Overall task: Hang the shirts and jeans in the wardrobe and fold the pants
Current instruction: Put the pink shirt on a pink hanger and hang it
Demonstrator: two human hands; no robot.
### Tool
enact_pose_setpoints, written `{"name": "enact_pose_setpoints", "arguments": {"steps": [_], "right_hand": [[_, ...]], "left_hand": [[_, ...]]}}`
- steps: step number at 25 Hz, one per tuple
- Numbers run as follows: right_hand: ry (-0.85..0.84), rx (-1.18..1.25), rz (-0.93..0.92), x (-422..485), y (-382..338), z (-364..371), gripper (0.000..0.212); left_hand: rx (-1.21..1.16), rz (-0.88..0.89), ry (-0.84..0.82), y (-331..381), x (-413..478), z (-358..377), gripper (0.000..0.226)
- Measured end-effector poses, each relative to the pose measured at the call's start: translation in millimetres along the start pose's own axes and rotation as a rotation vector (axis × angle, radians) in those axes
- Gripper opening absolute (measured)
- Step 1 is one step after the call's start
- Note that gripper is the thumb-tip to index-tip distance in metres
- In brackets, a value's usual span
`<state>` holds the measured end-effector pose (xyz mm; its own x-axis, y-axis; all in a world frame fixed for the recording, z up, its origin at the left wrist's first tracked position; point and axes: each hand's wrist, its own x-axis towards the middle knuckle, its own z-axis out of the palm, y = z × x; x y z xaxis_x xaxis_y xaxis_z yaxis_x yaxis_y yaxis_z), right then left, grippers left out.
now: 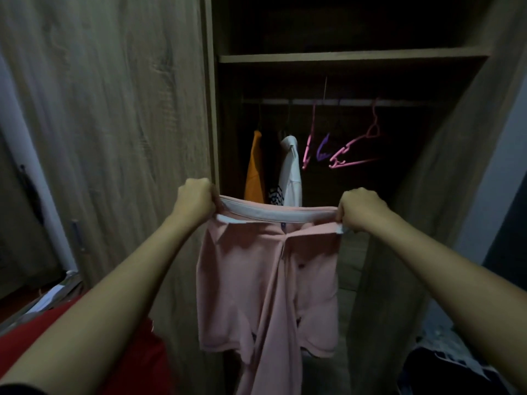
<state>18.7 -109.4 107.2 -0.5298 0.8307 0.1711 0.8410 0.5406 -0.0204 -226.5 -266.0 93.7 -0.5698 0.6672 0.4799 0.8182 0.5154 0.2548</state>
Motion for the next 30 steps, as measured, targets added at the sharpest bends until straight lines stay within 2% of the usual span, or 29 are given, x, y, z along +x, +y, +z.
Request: {"name": "enact_pose_setpoints", "arguments": {"steps": [6, 9, 12, 13, 16, 18, 21, 24, 26, 28, 30], "right_hand": [[-0.057, -0.189, -0.031, -13.1, -12.8, 12.1, 0.026], [-0.001, -0.137, 0.003, -16.3, -10.5, 23.3, 0.029], [-0.038, -0.118, 0.026, -9.8, -7.1, 26.1, 0.030], [-0.058, -0.105, 0.028, -7.3, -5.7, 26.0, 0.032], [-0.125, 0.050, 0.039, -2.2, 3.8, 24.5, 0.027], [-0.135, 0.238, 0.031, 0.4, 14.4, 20.8, 0.017], [-0.021, 0.408, 0.018, 0.8, 21.2, 16.0, 0.026], [0.083, 0.504, 0.030, 6.2, 19.3, 6.8, 0.026], [0.120, 0.454, 0.013, 9.6, 14.8, 0.4, 0.024], [0.159, 0.408, 0.023, 9.8, 10.4, -0.3, 0.026], [0.223, 0.368, 0.046, 8.4, 10.1, 2.1, 0.028]], "left_hand": [[0.023, 0.195, -0.126, 12.5, -8.6, 15.0, 0.036], [0.082, 0.134, -0.132, 15.8, -12.1, 20.7, 0.036], [0.266, 0.098, -0.373, 26.4, -23.9, 30.5, 0.056], [0.251, 0.089, -0.397, 27.9, -26.6, 32.9, 0.053], [0.103, -0.009, -0.226, 24.1, -17.5, 29.2, 0.026], [0.015, 0.001, -0.123, 20.4, -10.2, 24.8, 0.014], [-0.047, 0.128, -0.170, 18.6, -4.4, 20.3, 0.029], [-0.041, 0.192, -0.176, 18.2, 7.4, 10.6, 0.032], [-0.034, 0.207, -0.197, 22.6, 11.1, 8.0, 0.039], [-0.112, 0.162, -0.127, 23.2, 15.1, 13.9, 0.045], [-0.135, 0.173, -0.115, 24.0, 17.8, 23.7, 0.040]]}}
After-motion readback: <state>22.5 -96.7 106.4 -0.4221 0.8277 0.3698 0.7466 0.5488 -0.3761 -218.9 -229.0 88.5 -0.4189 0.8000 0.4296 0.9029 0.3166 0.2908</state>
